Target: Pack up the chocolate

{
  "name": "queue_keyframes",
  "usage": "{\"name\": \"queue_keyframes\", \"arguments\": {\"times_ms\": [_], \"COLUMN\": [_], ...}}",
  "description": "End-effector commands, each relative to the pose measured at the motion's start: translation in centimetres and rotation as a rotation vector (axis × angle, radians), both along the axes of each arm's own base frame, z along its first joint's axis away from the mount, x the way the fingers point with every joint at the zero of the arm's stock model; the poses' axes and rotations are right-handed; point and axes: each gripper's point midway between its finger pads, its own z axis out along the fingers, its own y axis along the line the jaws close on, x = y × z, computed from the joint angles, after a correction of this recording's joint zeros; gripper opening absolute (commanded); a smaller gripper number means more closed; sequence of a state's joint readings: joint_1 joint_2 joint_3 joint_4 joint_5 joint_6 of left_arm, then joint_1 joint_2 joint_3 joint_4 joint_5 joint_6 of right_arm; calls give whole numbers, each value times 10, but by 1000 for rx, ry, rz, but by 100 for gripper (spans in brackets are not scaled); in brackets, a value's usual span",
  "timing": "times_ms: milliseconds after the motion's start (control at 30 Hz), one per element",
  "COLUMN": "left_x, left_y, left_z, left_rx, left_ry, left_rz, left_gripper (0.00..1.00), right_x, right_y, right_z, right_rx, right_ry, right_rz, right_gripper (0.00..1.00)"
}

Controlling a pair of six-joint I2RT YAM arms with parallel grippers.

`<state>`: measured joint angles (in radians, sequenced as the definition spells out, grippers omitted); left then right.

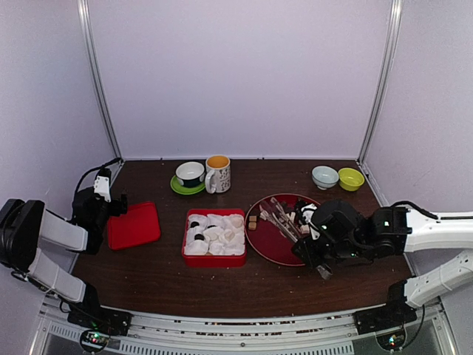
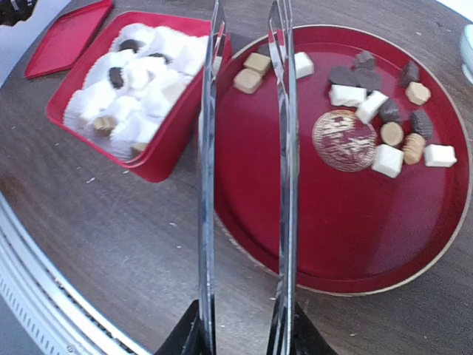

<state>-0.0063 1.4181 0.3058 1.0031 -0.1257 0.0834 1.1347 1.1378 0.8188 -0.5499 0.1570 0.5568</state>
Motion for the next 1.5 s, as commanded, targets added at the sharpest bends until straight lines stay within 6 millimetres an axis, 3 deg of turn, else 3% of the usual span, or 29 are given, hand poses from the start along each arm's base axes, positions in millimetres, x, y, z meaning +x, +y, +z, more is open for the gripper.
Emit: {"name": "queue_keyframes", "arguments": {"times_ms": [0,167,267,467,933,1467], "left_x": [1,1,1,1,1,1], "left_y": [0,0,0,0,0,0], "left_z": [12,12,12,13,12,12], "left_rx": [-5,-5,-5,-5,-5,-5], "left_ry": [-56,-55,-56,-57,-54,-54], "left_rz": [-6,-6,-6,-6,-6,-6], "left_gripper": [98,98,98,98,98,98], "right_x": [21,25,28,31,50,65], "right_y": [-52,-64,-61,-42,0,-21], "right_z": [-3,-12,-22,-47,-66,-67], "right_rx": [-135,-140,-124,-99,-68,-154], "right_ry": [-89,-83,-64,7,54,-20], "right_rz": [-230,-291,-293,-251,-118,-119], "right_gripper": [31,31,31,32,34,37]}}
